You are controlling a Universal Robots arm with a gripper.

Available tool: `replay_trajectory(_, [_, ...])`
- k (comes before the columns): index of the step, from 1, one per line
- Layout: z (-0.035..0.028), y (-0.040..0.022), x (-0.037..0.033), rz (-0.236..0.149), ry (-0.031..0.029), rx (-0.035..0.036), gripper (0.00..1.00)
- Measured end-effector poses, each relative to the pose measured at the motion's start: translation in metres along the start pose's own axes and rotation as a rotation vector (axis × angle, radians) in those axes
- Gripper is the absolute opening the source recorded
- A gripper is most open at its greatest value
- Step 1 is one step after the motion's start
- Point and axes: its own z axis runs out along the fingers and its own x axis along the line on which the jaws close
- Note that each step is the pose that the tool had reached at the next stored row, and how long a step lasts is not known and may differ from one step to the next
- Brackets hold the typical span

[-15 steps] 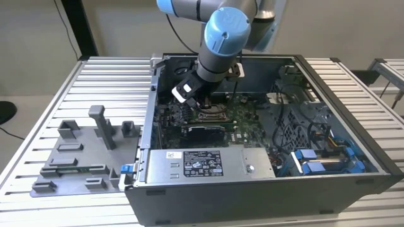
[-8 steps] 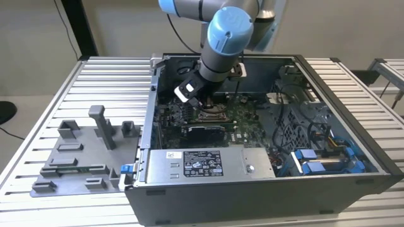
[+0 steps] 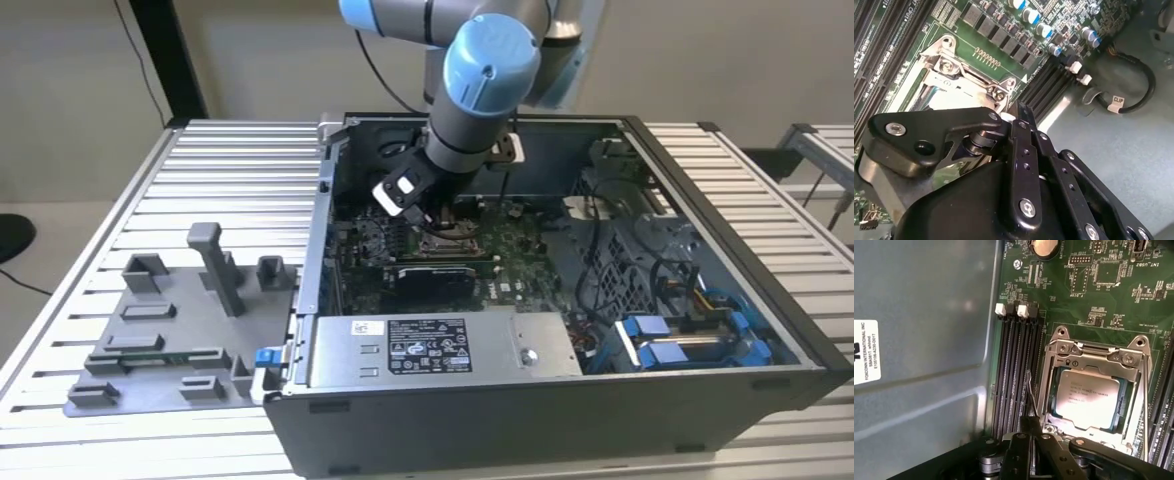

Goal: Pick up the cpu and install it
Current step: 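Install the second cpu locking lever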

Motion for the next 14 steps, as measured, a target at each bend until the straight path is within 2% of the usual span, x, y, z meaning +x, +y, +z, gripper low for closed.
replay_trajectory(14, [0.0026, 0.0127, -0.0003, 0.002, -0.0198, 0.0021, 0.00])
